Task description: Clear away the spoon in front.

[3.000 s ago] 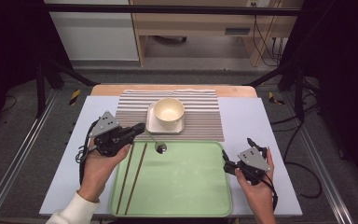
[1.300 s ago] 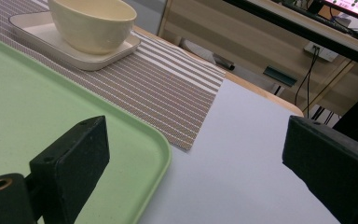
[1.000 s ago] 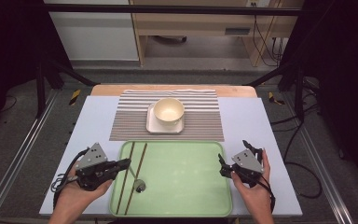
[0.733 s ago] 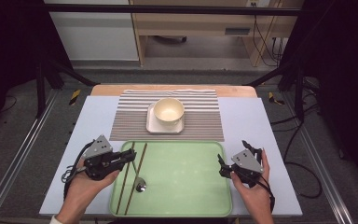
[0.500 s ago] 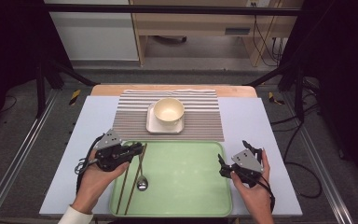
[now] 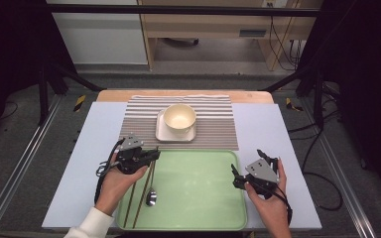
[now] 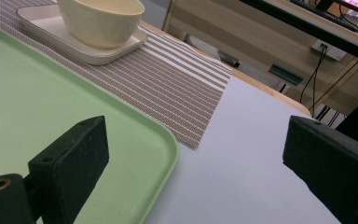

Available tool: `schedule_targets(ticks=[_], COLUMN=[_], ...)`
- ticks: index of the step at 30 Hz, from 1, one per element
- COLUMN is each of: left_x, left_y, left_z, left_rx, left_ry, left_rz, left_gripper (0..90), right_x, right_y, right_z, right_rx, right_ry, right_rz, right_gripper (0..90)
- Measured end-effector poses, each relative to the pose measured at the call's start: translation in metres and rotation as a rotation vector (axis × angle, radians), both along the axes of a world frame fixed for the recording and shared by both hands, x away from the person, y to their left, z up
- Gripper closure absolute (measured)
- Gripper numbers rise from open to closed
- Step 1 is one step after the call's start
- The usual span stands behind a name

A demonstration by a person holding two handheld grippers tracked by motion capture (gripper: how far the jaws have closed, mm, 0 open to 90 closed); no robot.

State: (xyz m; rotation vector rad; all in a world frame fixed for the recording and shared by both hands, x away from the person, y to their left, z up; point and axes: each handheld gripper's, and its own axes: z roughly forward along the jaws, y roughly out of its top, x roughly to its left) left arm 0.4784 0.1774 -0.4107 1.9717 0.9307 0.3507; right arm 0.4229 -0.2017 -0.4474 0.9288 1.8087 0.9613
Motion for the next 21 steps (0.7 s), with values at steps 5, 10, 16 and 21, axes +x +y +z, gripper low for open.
schedule_targets(ticks=[5,10,16,21], left_x=[0.010,0.017,0.020,0.021], left_y=[-0.007,-0.012,-0.016,-0.014], left_z=[-0.009,-0.019,-0.024,-0.032], left_rx=[0.011,0.030,0.036,0.049], left_ry=[0.028,0.057,0.067,0.088], left_rz=[0.009,0.008,0.022,0.035], left_gripper=[82.5,81.8,81.3,79.9], right_x=[0.000,0.000,0.000,-0.001], right_y=[0.000,0.000,0.001,0.000], right_z=[0.000,0.000,0.000,0.001], right_rx=[-0.001,0.000,-0.007,-0.007], right_ry=[0.000,0.001,0.002,0.000], right_rz=[0.002,0.004,0.011,0.013], right_gripper=[6.8,6.8,6.8,6.8])
